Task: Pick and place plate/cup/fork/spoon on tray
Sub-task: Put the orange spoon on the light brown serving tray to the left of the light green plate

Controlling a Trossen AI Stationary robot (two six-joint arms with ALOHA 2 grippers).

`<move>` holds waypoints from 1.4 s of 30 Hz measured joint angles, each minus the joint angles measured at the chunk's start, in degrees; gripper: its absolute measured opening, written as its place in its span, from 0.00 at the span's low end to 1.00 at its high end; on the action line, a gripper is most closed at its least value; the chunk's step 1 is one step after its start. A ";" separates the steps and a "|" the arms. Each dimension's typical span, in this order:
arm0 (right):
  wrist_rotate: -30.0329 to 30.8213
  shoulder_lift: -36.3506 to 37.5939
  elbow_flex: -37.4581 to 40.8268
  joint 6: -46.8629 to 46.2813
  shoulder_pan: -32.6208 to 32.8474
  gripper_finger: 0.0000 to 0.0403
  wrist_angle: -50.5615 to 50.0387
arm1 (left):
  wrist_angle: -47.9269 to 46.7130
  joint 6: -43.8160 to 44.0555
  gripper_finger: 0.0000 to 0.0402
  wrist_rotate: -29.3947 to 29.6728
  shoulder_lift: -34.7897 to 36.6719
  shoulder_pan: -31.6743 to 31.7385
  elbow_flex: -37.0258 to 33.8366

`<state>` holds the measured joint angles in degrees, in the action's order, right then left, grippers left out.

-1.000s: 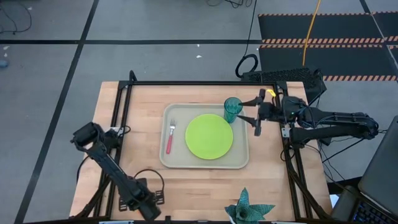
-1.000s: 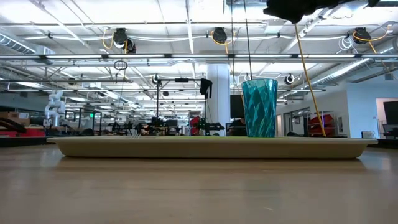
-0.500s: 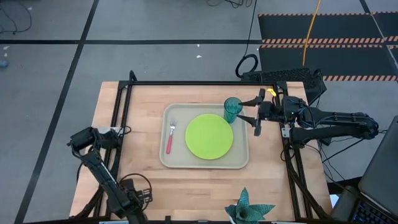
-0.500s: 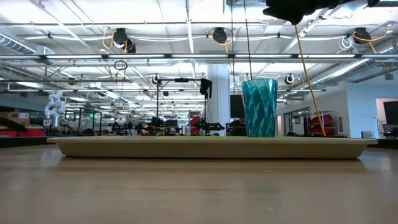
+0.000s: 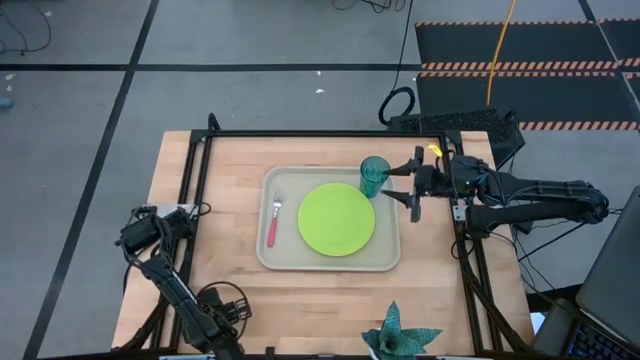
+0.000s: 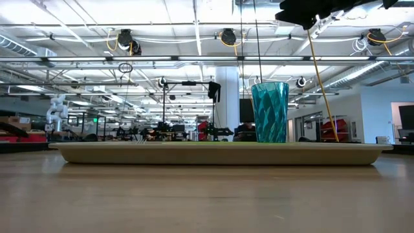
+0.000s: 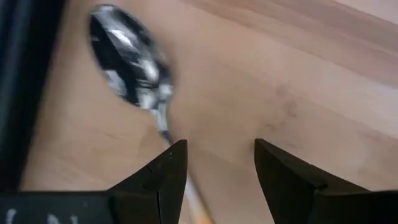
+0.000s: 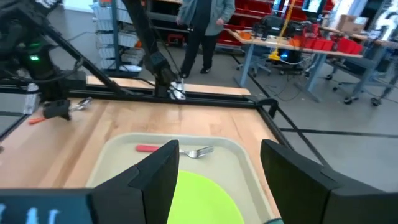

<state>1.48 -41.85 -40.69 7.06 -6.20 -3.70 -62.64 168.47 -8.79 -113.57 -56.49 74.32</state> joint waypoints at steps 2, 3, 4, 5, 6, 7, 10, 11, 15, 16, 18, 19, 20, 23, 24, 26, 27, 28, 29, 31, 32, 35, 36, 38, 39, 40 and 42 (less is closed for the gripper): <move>-0.35 0.00 0.00 -0.33 0.02 0.54 -0.07 | -0.50 0.21 0.46 -0.75 0.39 0.00 -0.12; -0.32 0.00 0.00 -0.40 0.02 0.54 -0.05 | -0.98 0.36 0.46 -1.34 0.55 0.01 -0.14; -0.31 0.02 0.00 -0.40 0.02 0.54 -0.11 | -1.30 0.47 0.46 -1.49 0.65 -0.04 -0.20; -0.31 0.02 0.00 -0.40 0.02 0.54 -0.24 | -1.25 0.62 0.46 -1.49 0.67 -0.12 -0.20; -0.31 0.02 0.00 -0.40 0.02 0.54 -0.49 | -1.01 0.92 0.46 -1.49 0.67 -0.15 -0.20; -0.31 0.02 0.00 -0.40 0.04 0.54 -0.69 | -0.90 1.39 0.46 -1.40 0.66 -0.12 -0.20; -0.31 0.02 0.00 -0.40 0.04 0.54 -1.16 | -1.06 2.93 0.46 -0.57 0.20 -0.29 -0.20; -0.31 0.02 0.00 -0.40 0.04 0.54 -1.25 | -1.04 3.12 0.46 -0.30 -0.01 -0.33 -0.17; -0.31 0.02 0.00 -0.40 0.04 0.54 -1.35 | -0.77 3.28 0.46 -0.11 -0.42 -0.41 -0.11; -0.31 0.02 0.00 -0.40 0.04 0.54 -1.38 | -0.73 3.54 0.46 -0.09 -0.58 -0.53 -0.09; -0.31 0.02 0.00 -0.40 0.04 0.54 -1.50 | -0.84 4.24 0.46 0.10 -0.72 -1.07 0.00; -0.31 0.02 0.00 -0.40 0.04 0.54 -1.61 | -0.88 4.96 0.46 0.08 -0.73 -1.50 0.00; -0.31 0.02 0.00 -0.40 0.04 0.54 -1.69 | -0.90 5.63 0.46 0.05 -0.75 -1.93 -0.01; -0.31 0.02 0.00 -0.36 0.04 0.54 -1.84 | -0.88 6.07 0.46 -0.18 -0.77 -2.47 0.05; -0.31 0.02 0.00 -0.36 0.04 0.54 -1.77 | -0.96 6.04 0.46 -0.22 -0.75 -2.47 0.16; -0.31 0.02 0.00 -0.34 0.04 0.54 -1.75 | -1.05 5.63 0.46 -0.49 -0.57 -2.50 0.34; -0.31 0.02 0.00 -0.31 0.04 0.54 -1.75 | -0.90 5.53 0.46 -0.74 -0.46 -2.54 0.40; -0.31 0.02 0.00 -0.31 0.04 0.54 -1.75 | -0.66 5.28 0.46 -0.98 -0.33 -2.58 0.48; -0.31 0.02 0.00 -0.31 0.04 0.54 -1.74 | -0.46 5.12 0.46 -1.22 -0.25 -2.60 0.56; -0.31 0.02 0.00 -0.31 0.04 0.54 -1.75 | -0.32 5.11 0.46 -1.25 -0.18 -2.90 0.64; -0.31 0.02 0.00 -0.34 0.04 0.54 -1.75 | -0.43 5.27 0.46 -1.25 -0.18 -3.04 0.64; -0.31 0.02 0.00 -0.36 0.04 0.54 -1.79 | 0.15 6.13 0.46 -1.79 -0.18 -3.39 0.64; -0.31 0.02 0.00 -0.36 0.04 0.54 -1.85 | 0.13 6.13 0.46 -1.81 -0.18 -3.39 0.64; -0.31 0.02 0.00 -0.36 0.04 0.54 -2.16 | -0.06 6.09 0.46 -1.84 -0.16 -3.39 0.64; -0.31 0.02 0.00 -0.37 0.04 0.54 -2.20 | 0.04 6.09 0.46 -1.84 -0.15 -3.40 0.52; -0.31 0.02 0.00 -0.38 0.04 0.54 -2.16 | 0.25 6.07 0.46 -1.84 -0.09 -3.56 0.19; -0.31 0.02 0.00 -0.38 0.04 0.54 -2.16 | 1.34 5.77 0.46 -1.42 0.22 -3.62 -0.95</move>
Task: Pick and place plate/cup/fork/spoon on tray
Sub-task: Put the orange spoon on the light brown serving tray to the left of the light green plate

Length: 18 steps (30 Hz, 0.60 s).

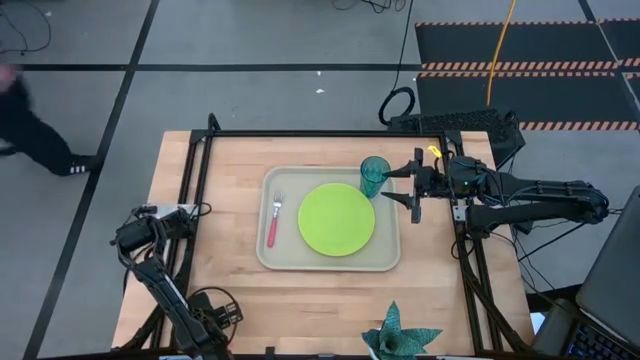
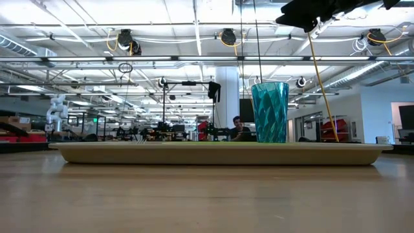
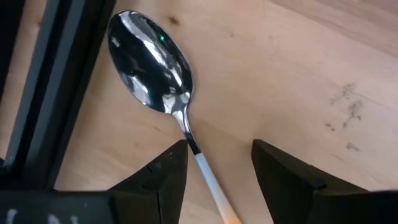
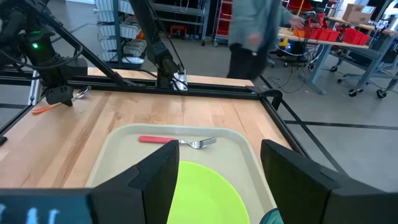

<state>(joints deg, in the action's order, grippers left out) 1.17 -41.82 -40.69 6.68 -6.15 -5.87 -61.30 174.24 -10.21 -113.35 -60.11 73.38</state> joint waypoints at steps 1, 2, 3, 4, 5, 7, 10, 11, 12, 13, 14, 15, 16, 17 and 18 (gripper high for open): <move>0.00 0.00 0.00 0.00 0.00 0.54 0.00 | 1.21 -0.39 0.46 0.59 0.16 -0.03 -0.93; 0.00 0.00 0.00 0.00 0.00 0.54 0.00 | 3.00 -0.68 0.44 0.97 0.21 -0.03 -1.95; 0.00 0.00 0.00 0.00 0.00 0.54 -0.01 | 4.60 -0.72 0.42 1.30 0.33 -0.03 -3.01; 0.00 0.00 0.00 0.00 0.00 0.54 0.00 | 6.05 -0.73 0.39 1.54 0.34 -0.03 -3.91; 0.00 0.00 0.00 0.00 0.00 0.54 0.00 | 7.16 -1.00 0.36 1.75 0.34 0.02 -4.63; 0.00 0.00 0.00 0.00 0.00 0.54 -0.01 | 8.22 -1.43 0.27 2.95 0.38 -0.01 -5.33; 0.00 0.00 0.00 0.00 0.00 0.54 -0.01 | 7.25 -3.49 0.11 4.87 0.27 0.30 -4.68; 0.00 0.00 0.00 0.00 0.00 0.54 0.00 | 6.60 -4.27 0.06 5.44 0.12 0.36 -4.18; 0.00 0.00 0.00 -0.01 0.00 0.54 -0.01 | 6.03 -4.71 0.04 6.08 0.02 0.38 -3.79; 0.00 0.00 0.00 0.00 0.00 0.54 0.02 | 5.66 -5.12 0.03 6.99 -0.09 0.44 -3.49; 0.00 0.00 0.00 0.00 0.00 0.54 0.02 | 5.58 -5.66 0.03 7.74 -0.12 0.55 -3.40; 0.00 0.00 0.00 0.00 0.00 0.54 0.05 | 5.55 -6.36 0.04 7.97 -0.14 0.81 -3.33; 0.00 0.00 0.00 0.00 0.00 0.54 0.15 | 5.45 -6.93 0.04 7.99 -0.16 1.13 -3.23; 0.00 0.00 0.00 -0.02 0.00 0.54 0.39 | 5.39 -7.35 0.04 8.08 -0.19 1.43 -3.18; 0.00 0.00 0.00 -0.02 0.00 0.54 0.53 | 5.17 -7.91 0.04 8.16 -0.25 1.76 -2.99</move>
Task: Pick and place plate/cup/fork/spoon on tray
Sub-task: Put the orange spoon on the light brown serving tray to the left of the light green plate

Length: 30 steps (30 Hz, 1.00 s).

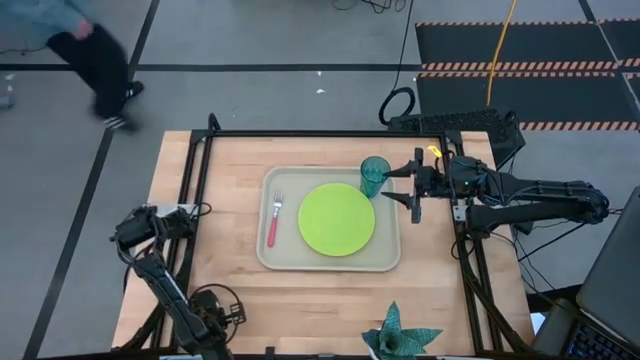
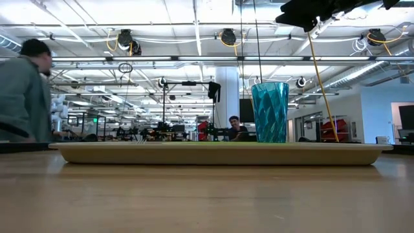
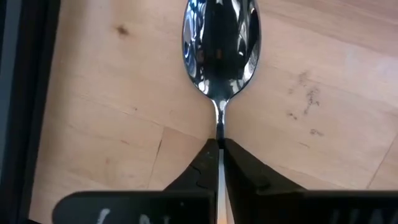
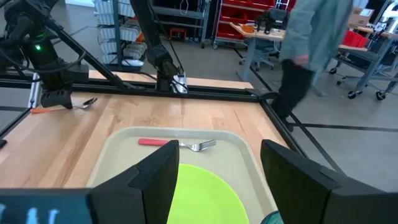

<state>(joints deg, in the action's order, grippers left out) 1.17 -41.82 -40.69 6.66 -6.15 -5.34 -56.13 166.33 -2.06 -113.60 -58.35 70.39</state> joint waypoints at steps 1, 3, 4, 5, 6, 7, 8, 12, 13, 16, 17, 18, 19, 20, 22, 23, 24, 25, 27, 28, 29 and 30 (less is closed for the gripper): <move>0.00 0.00 0.00 0.00 0.00 0.54 -0.01 | -0.37 -0.51 0.03 0.01 -0.07 0.36 0.29; 0.00 0.00 0.00 0.00 0.00 0.54 0.02 | -1.57 -1.33 0.02 0.64 -0.01 1.05 1.26; 0.00 0.00 0.00 0.00 0.00 0.54 0.16 | -2.49 -1.63 0.02 1.57 0.09 1.30 2.00; 0.01 0.00 0.00 0.00 0.00 0.54 0.37 | -3.84 -1.94 0.02 2.74 0.11 1.62 2.81; 0.00 0.00 0.00 0.00 0.00 0.54 0.46 | -5.53 -2.22 0.02 4.89 0.11 2.01 3.63; 0.00 0.00 0.00 0.00 0.00 0.54 0.50 | -7.54 -2.43 0.02 7.93 0.27 2.41 4.46; 0.00 0.00 0.00 0.00 0.00 0.54 0.59 | -9.23 -2.92 0.02 10.13 0.68 2.92 5.39; 0.00 0.00 0.00 -0.01 0.00 0.54 0.80 | -16.80 -6.72 0.01 16.56 2.48 5.56 8.69; 0.01 0.00 0.00 0.00 0.00 0.54 0.80 | -18.62 -7.96 0.01 17.59 2.76 6.62 9.25; 0.02 0.00 0.00 0.00 0.00 0.54 0.80 | -22.24 -12.54 0.01 23.01 4.57 10.67 10.41; 0.02 0.00 0.00 0.00 0.00 0.54 0.80 | -23.02 -14.47 0.01 24.76 5.23 12.03 10.41; 0.02 0.02 0.00 0.00 0.00 0.54 0.80 | -23.38 -16.73 0.01 25.99 5.89 13.46 10.36; 0.00 0.07 0.00 0.00 0.00 0.54 0.78 | -23.45 -19.50 0.01 26.75 6.55 15.24 10.36; 0.01 0.11 0.00 0.00 0.00 0.54 0.79 | -23.41 -22.57 0.01 27.14 7.34 17.15 10.36; 0.00 0.11 0.00 0.00 0.00 0.54 0.76 | -23.92 -29.00 0.01 27.60 8.85 21.50 10.37; 0.01 0.11 0.00 0.00 0.00 0.54 0.68 | -23.91 -32.46 0.01 27.66 9.50 23.89 10.39; 0.00 0.11 0.00 0.00 0.00 0.54 0.45 | -23.60 -36.21 0.01 27.68 10.11 26.15 10.39; 0.00 0.11 0.00 0.00 0.00 0.54 0.18 | -22.89 -40.21 0.01 27.56 10.65 28.53 10.39; 0.00 0.11 0.00 -0.01 0.00 0.54 -0.41 | -20.59 -49.56 0.01 26.03 11.59 33.48 10.41; 0.00 0.11 0.00 0.00 0.00 0.54 -0.89 | -19.61 -54.09 0.01 24.66 11.99 36.14 10.41; 0.00 0.11 0.00 0.00 0.04 0.54 -1.54 | -18.65 -58.66 0.01 23.15 12.28 38.86 10.41; 0.00 0.11 0.00 0.00 0.16 0.54 -2.18 | -17.91 -62.98 0.01 21.48 12.41 41.45 10.43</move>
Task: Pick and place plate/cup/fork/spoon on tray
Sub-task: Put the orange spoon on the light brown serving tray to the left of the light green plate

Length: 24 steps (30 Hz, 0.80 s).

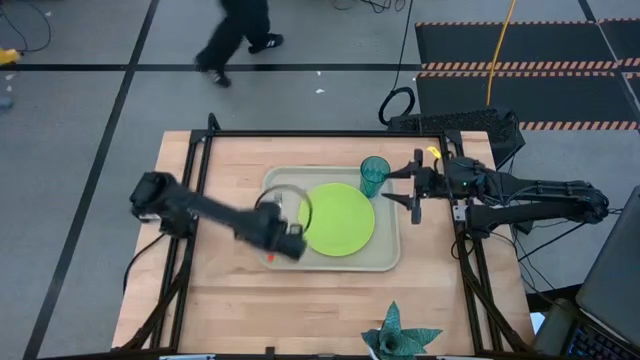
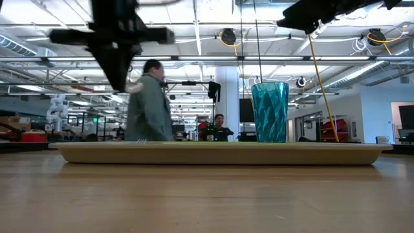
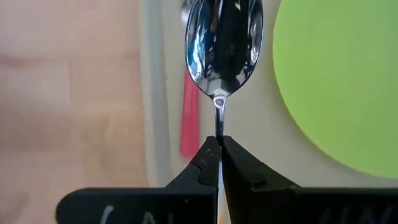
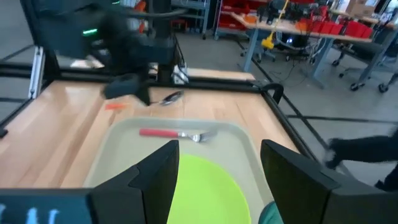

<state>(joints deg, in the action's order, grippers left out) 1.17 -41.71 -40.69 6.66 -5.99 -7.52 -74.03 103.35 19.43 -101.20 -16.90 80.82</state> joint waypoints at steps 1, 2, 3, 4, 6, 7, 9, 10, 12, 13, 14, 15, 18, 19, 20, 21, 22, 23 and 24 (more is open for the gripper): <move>0.02 0.11 0.00 0.02 0.15 0.54 -1.00 | 0.76 -4.00 0.01 -1.35 0.03 2.46 0.00; 0.02 0.29 0.00 0.14 0.37 0.54 -2.29 | 1.41 -7.75 0.01 -2.50 0.03 4.67 0.00; 0.05 0.63 0.00 0.48 0.53 0.54 -3.58 | 1.80 -10.93 0.01 -3.79 0.01 6.57 0.00; 0.08 1.11 0.00 0.86 0.70 0.54 -4.82 | 2.16 -13.84 0.01 -4.82 0.01 8.54 0.00; 0.13 2.59 0.00 1.47 0.87 0.54 -7.29 | 4.45 -18.27 0.01 -6.00 0.11 11.58 -0.67; 0.24 3.49 0.00 1.54 0.87 0.54 -8.17 | 6.13 -20.16 0.01 -6.26 0.12 12.86 -1.20; 0.32 5.56 0.00 1.42 0.87 0.54 -9.18 | 9.63 -23.17 0.01 -6.61 0.03 14.76 -2.41; 0.35 6.57 0.00 1.16 0.87 0.54 -9.49 | 11.53 -24.16 0.01 -7.14 0.04 15.48 -3.21; 0.35 8.40 0.00 0.21 0.87 0.54 -9.51 | 15.97 -25.46 0.01 -7.79 0.12 16.61 -5.59; 0.32 9.21 0.00 -0.20 0.87 0.54 -9.66 | 17.90 -25.77 0.01 -8.11 0.11 17.06 -6.97; 0.30 10.04 0.00 -0.59 0.87 0.54 -9.91 | 19.35 -25.80 0.01 -8.35 0.05 17.50 -8.43; 0.29 10.77 0.00 -0.89 0.87 0.54 -10.25 | 20.53 -25.70 0.01 -8.60 0.05 17.87 -9.80; 0.27 12.20 0.00 -1.03 0.87 0.54 -11.47 | 22.50 -24.80 0.01 -9.18 0.05 18.65 -12.58; 0.26 12.46 0.00 -1.05 0.87 0.54 -11.56 | 22.90 -24.59 0.01 -9.18 0.05 18.81 -13.19; 0.28 12.69 0.00 -1.05 0.87 0.54 -11.69 | 23.60 -24.28 0.01 -9.35 0.05 18.92 -13.64; 0.26 12.79 0.00 -1.05 0.87 0.54 -11.70 | 24.57 -24.23 0.01 -9.35 0.05 18.98 -13.89; 0.27 12.81 0.00 -1.05 0.87 0.54 -11.61 | 25.46 -24.26 0.01 -9.36 0.05 19.03 -13.92; 0.28 12.81 0.00 -1.05 0.87 0.54 -11.53 | 26.36 -24.62 0.01 -9.32 0.05 19.03 -13.92; 0.27 12.81 0.00 -1.03 0.87 0.54 -11.45 | 27.46 -25.33 0.01 -9.30 0.08 19.03 -13.92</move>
<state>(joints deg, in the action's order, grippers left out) 1.45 -28.91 -40.69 5.63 -5.13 -18.97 -46.57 78.02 10.13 -101.12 2.13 66.89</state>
